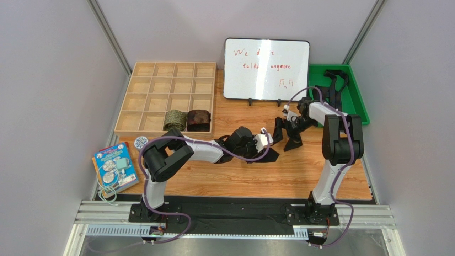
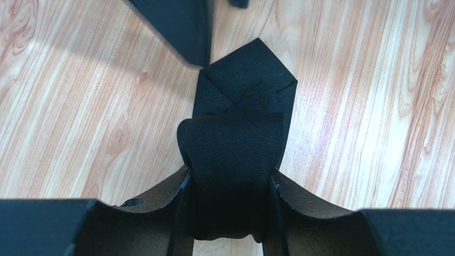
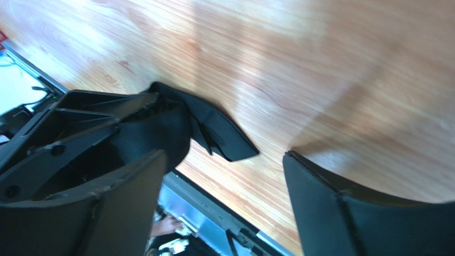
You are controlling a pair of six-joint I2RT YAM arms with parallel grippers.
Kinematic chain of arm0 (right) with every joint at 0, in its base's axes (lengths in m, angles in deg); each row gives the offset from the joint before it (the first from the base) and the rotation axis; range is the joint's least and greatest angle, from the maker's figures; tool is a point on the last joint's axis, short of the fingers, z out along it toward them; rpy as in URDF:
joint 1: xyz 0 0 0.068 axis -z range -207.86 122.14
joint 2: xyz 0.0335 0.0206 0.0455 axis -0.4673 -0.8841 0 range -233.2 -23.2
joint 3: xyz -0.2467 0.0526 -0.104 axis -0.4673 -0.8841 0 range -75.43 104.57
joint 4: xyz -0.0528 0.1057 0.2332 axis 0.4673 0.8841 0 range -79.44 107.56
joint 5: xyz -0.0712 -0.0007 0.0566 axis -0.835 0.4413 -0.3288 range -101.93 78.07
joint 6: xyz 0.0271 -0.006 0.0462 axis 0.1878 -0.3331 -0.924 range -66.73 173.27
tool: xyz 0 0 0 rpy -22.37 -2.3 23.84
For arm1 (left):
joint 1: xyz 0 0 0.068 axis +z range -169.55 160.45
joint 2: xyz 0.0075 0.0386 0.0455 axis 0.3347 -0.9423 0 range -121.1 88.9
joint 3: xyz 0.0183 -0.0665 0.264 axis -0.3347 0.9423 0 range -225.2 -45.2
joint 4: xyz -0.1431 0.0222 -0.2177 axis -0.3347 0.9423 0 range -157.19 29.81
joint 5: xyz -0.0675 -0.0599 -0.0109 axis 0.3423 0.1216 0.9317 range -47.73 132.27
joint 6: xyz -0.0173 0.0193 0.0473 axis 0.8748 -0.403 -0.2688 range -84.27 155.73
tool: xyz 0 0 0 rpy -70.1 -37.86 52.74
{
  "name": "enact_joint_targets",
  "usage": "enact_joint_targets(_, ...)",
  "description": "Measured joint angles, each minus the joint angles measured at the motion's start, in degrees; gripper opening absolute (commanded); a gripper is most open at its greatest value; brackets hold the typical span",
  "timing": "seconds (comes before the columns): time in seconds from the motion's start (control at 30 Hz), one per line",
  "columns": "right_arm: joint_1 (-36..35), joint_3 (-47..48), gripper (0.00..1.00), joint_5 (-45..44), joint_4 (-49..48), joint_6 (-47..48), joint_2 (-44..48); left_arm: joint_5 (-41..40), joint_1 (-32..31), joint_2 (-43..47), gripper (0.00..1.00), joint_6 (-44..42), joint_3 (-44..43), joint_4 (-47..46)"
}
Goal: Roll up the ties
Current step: Roll the tie at the center of the board, then pick up the tie at the center of the board.
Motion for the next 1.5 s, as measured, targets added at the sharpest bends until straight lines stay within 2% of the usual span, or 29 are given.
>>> enact_joint_targets(0.4, 0.7, -6.7, 1.00, 12.2, -3.0, -2.8, -0.5, 0.2, 0.0, 0.0, 0.26, -1.2, -1.0, 2.2)
enact_joint_targets(0.63, -0.1, -9.1, 0.92, 20.1, -5.2, -3.7, -2.4, 0.3, 0.0, 0.0, 0.26, -1.6, -1.0, 2.3)
enact_joint_targets(0.83, -1.0, -9.9, 0.89, 21.4, -7.6, -3.6, -1.7, 0.3, 0.0, 0.0, 0.26, -1.6, -1.0, 2.3)
enact_joint_targets(0.97, -3.0, -9.9, 0.84, 21.2, -9.5, -3.2, -1.0, 0.4, 0.0, 0.0, 0.26, -1.6, -1.0, 2.3)
enact_joint_targets(1.07, -4.1, -9.9, 0.77, 20.7, -10.4, -3.2, -0.8, 0.4, 0.0, 0.0, 0.26, -1.6, -1.0, 2.3)
enact_joint_targets(1.27, -5.4, -9.8, 0.49, 18.6, -10.7, -3.5, -0.4, 0.4, 0.0, 0.0, 0.27, -1.6, -1.0, 2.3)
enact_joint_targets(1.37, -5.9, -9.3, 0.26, 17.8, -10.1, -3.7, 0.6, 0.4, 0.0, 0.0, 0.29, -1.6, -1.0, 2.4)
enact_joint_targets(1.4, -6.1, -9.1, 0.06, 17.3, -9.9, -3.7, 0.9, 0.4, 0.0, 0.0, 0.30, -1.6, -1.0, 2.4)
enact_joint_targets(1.43, -6.2, -8.9, 0.00, 16.9, -9.6, -3.7, 1.1, 0.4, 0.0, 0.0, 0.34, -1.6, -1.0, 2.5)
enact_joint_targets(1.5, -6.2, -8.6, 0.00, 16.5, -8.8, -3.5, 1.3, 0.4, 0.0, 0.0, 0.41, -1.5, -1.0, 2.8)
